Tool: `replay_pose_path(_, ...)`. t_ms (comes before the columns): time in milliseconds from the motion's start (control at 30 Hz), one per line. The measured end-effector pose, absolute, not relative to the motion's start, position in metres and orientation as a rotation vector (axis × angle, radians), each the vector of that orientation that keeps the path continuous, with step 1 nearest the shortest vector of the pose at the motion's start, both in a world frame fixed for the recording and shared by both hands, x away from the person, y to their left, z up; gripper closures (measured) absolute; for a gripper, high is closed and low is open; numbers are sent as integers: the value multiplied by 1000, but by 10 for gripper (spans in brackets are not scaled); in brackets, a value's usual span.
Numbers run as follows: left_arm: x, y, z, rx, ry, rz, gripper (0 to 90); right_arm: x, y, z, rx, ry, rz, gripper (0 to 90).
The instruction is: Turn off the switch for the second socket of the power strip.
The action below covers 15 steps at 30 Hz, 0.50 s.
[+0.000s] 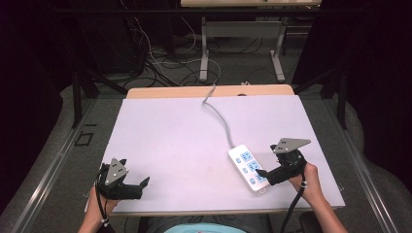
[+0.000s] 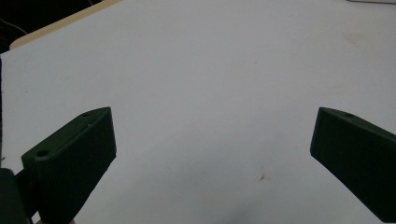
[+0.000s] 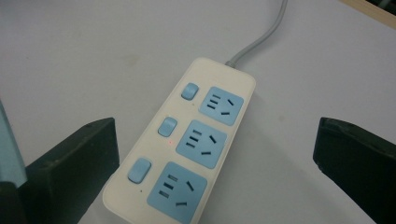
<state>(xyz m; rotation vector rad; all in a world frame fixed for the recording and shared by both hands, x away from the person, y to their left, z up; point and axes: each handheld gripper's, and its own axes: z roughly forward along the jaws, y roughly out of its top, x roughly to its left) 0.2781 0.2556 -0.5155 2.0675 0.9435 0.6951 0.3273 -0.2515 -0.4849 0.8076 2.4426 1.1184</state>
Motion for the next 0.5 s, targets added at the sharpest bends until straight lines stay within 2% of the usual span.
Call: replay_pose_path(500, 279, 255, -518, 2080, 946, 680, 3, 346, -233, -478, 796, 2530, 1090, 0)
